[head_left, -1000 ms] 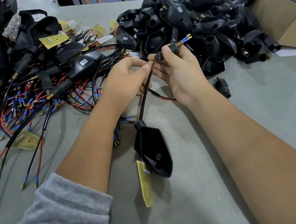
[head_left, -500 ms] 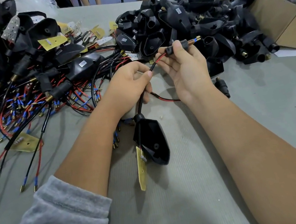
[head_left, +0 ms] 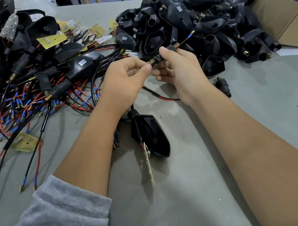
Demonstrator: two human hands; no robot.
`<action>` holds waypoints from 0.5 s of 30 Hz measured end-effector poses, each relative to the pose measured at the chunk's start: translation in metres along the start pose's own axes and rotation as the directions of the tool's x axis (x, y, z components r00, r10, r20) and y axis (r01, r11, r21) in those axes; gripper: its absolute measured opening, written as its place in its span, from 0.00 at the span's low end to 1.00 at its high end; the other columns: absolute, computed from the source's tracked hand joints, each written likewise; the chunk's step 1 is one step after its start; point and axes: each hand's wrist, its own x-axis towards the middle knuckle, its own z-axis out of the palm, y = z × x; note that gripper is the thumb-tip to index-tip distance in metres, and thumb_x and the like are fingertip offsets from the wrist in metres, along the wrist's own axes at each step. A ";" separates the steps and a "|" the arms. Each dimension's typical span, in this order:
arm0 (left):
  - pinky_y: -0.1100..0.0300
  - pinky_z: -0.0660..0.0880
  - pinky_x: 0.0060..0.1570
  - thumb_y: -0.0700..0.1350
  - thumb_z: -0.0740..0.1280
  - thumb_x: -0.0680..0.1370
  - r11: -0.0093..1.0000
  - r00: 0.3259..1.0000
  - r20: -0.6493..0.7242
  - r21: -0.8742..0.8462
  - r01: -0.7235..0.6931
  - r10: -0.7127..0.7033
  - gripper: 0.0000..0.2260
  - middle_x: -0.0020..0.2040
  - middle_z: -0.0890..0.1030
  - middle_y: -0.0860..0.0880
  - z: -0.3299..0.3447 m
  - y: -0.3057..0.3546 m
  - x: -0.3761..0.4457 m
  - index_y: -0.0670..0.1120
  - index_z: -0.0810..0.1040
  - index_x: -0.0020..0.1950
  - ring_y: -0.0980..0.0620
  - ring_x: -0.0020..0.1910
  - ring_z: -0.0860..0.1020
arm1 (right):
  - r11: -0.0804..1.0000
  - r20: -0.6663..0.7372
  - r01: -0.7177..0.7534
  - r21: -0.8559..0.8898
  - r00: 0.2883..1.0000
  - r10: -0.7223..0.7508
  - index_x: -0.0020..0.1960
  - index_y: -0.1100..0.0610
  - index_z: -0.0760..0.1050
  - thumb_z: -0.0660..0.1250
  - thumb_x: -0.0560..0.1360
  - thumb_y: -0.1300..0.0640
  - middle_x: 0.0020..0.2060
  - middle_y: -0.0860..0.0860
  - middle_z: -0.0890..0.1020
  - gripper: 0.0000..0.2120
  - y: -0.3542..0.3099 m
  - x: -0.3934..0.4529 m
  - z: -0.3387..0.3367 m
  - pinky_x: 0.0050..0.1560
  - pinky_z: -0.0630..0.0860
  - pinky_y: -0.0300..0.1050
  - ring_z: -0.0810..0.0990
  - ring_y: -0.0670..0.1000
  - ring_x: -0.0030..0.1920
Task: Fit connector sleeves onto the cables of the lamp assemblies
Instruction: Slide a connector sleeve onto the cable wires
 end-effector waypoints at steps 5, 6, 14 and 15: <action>0.71 0.68 0.29 0.44 0.67 0.79 1.000 1.000 -0.023 -0.030 -0.004 0.003 0.06 0.25 0.75 0.58 -0.001 0.003 0.000 0.49 0.81 0.43 0.62 0.24 0.71 | 1.000 0.004 -0.015 -0.001 1.000 0.015 0.46 0.59 0.74 0.64 0.80 0.54 0.32 0.54 0.81 0.09 0.000 0.001 -0.001 0.37 0.77 0.42 0.79 0.50 0.32; 0.71 0.68 0.28 0.44 0.67 0.79 0.999 1.000 -0.026 -0.034 0.004 -0.005 0.06 0.25 0.75 0.58 -0.001 0.003 0.000 0.49 0.81 0.43 0.62 0.24 0.71 | 1.000 0.004 -0.017 -0.001 1.000 0.017 0.45 0.59 0.74 0.64 0.80 0.54 0.32 0.54 0.81 0.09 0.000 0.001 -0.001 0.36 0.77 0.42 0.78 0.50 0.31; 0.68 0.67 0.26 0.44 0.66 0.80 0.996 0.999 0.020 -0.077 0.046 -0.045 0.08 0.25 0.74 0.56 -0.001 0.004 0.001 0.50 0.81 0.42 0.60 0.23 0.69 | 0.996 0.017 -0.015 0.085 1.000 0.014 0.45 0.62 0.74 0.62 0.78 0.60 0.33 0.53 0.79 0.05 -0.001 0.002 -0.003 0.33 0.75 0.40 0.76 0.48 0.30; 0.67 0.67 0.26 0.44 0.66 0.80 0.996 0.999 0.022 -0.079 0.052 -0.050 0.08 0.25 0.74 0.56 -0.001 0.003 0.001 0.51 0.81 0.42 0.59 0.23 0.68 | 0.994 0.025 -0.021 0.105 1.000 0.019 0.45 0.61 0.74 0.62 0.77 0.60 0.33 0.53 0.79 0.05 -0.001 0.001 -0.003 0.33 0.75 0.40 0.77 0.47 0.30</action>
